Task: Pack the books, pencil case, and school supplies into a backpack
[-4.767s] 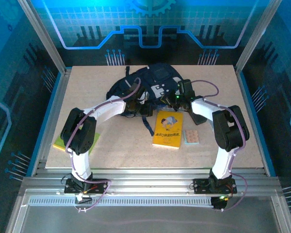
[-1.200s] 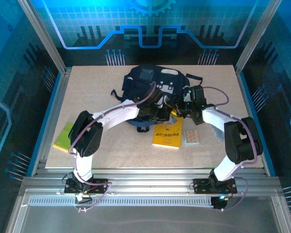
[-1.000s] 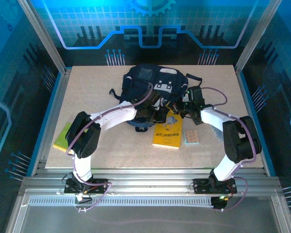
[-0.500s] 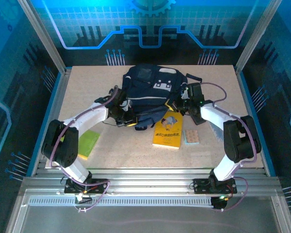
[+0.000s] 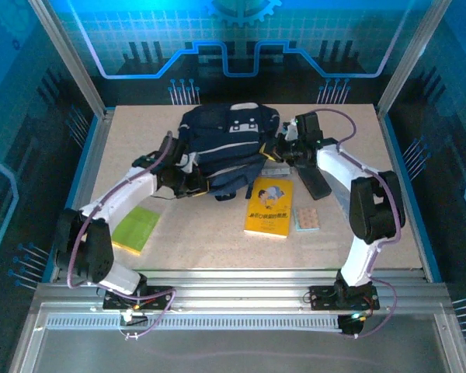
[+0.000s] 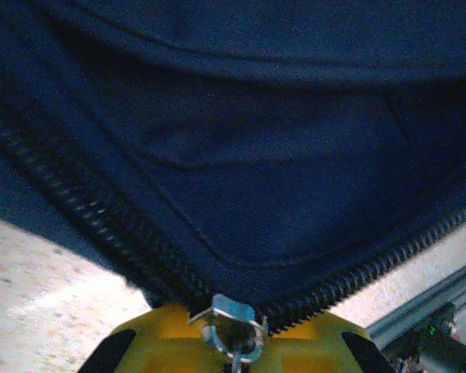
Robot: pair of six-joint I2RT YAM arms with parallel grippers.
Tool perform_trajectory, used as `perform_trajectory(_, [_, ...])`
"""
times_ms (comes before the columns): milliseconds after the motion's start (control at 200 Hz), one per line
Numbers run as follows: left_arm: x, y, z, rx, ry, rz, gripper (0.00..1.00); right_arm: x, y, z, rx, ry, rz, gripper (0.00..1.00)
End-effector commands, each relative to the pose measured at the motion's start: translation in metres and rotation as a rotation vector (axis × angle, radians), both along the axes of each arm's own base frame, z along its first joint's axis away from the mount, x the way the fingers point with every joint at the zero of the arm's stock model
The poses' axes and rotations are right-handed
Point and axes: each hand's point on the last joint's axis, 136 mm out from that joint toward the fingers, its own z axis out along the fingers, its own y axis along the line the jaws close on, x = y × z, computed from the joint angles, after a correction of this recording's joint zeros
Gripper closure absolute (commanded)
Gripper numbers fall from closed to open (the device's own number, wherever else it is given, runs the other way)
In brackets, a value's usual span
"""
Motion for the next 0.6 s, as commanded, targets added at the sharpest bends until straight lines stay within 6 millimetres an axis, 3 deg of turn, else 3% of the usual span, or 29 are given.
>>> perform_trajectory(0, [-0.028,-0.031,-0.002,-0.046,0.063,0.012,1.0,0.043,-0.034,0.004,-0.093,-0.093,-0.117,0.89])
perform_trajectory(95, [-0.026,-0.066,0.0,-0.097,0.043,-0.029,1.0,0.041,-0.035,0.001,-0.09,-0.051,-0.139,0.47])
perform_trajectory(175, [-0.014,-0.087,0.0,-0.114,0.034,-0.056,1.0,0.029,-0.039,0.002,-0.104,-0.033,-0.149,0.29])
perform_trajectory(365, [0.014,-0.132,0.011,-0.181,-0.005,-0.125,1.0,-0.037,-0.048,-0.009,-0.134,0.045,-0.114,0.15])
perform_trajectory(445, [0.019,-0.14,0.018,-0.192,-0.025,-0.137,1.0,-0.067,-0.053,-0.017,-0.144,0.083,-0.102,0.13])
perform_trajectory(485, [0.021,-0.141,0.021,-0.194,-0.036,-0.135,1.0,-0.08,-0.055,-0.018,-0.14,0.094,-0.105,0.07])
perform_trajectory(590, [0.02,-0.143,0.026,-0.204,-0.048,-0.137,1.0,-0.102,-0.049,-0.016,-0.075,0.108,-0.121,0.01])
